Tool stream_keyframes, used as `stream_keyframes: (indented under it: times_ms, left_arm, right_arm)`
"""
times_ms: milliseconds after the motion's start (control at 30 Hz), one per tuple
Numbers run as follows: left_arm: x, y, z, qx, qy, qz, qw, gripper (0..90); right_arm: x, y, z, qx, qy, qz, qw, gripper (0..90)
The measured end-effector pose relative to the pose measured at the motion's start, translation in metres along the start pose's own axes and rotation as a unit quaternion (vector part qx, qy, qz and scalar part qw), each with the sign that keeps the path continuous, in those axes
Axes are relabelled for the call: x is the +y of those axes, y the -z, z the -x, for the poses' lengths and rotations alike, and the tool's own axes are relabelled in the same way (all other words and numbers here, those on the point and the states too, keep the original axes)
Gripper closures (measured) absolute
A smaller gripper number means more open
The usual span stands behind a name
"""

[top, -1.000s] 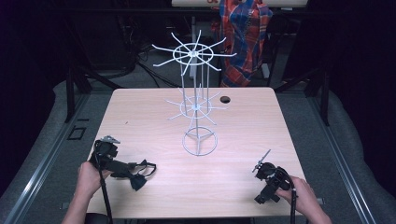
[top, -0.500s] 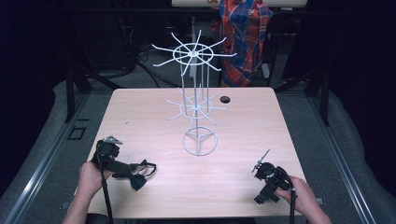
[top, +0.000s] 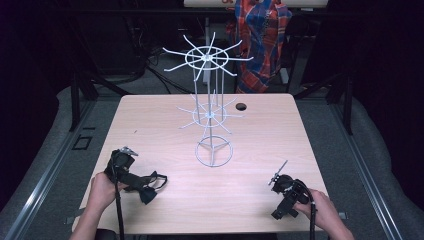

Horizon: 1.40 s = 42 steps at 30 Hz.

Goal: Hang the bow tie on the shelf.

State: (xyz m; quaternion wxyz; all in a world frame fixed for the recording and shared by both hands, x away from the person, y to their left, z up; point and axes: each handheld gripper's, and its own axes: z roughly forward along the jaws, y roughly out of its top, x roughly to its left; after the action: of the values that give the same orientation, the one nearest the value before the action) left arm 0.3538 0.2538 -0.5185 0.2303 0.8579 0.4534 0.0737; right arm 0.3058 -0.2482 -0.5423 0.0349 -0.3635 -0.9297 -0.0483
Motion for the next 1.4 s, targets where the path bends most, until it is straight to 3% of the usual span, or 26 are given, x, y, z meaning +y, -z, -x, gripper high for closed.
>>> stream_keyframes:
  times_ms: [133,233,367,533,800,1000,1267,1400]
  left_arm:
    - [0.001,-0.007,-0.003,-0.009,0.007,-0.005,0.9999,0.1]
    - [0.003,-0.01,-0.003,-0.004,0.004,-0.01,0.9999,0.1]
    - [0.005,-0.009,-0.001,0.019,0.002,-0.001,0.9998,0.6]
    - [0.009,-0.008,0.003,0.023,0.0,0.02,0.9995,14.4]
    - [0.012,-0.015,0.003,0.005,-0.002,-0.001,1.0,26.0]
    - [0.011,-0.02,0.003,-0.015,-0.001,-0.015,0.9998,28.8]
    - [0.01,-0.025,0.002,-0.019,0.008,-0.027,0.9994,37.3]
    - [0.01,-0.027,0.002,-0.014,0.009,-0.036,0.9992,46.7]
  right_arm:
    - [0.0,-0.001,-0.001,0.001,-0.005,0.005,1.0,2.5]
    - [-0.001,-0.003,0.0,0.002,-0.003,-0.004,1.0,2.7]
    - [0.001,-0.001,-0.001,-0.003,0.002,-0.007,1.0,3.0]
    - [0.002,-0.003,-0.002,-0.002,0.003,-0.009,1.0,3.3]
    - [0.002,-0.003,-0.001,-0.007,0.002,-0.012,0.9999,3.8]
    - [0.002,-0.003,-0.001,-0.005,-0.001,-0.011,0.9999,4.5]
    - [0.002,-0.003,-0.001,-0.006,-0.001,-0.011,0.9999,5.1]
    - [0.001,-0.003,-0.001,-0.008,0.001,-0.011,0.9999,5.3]
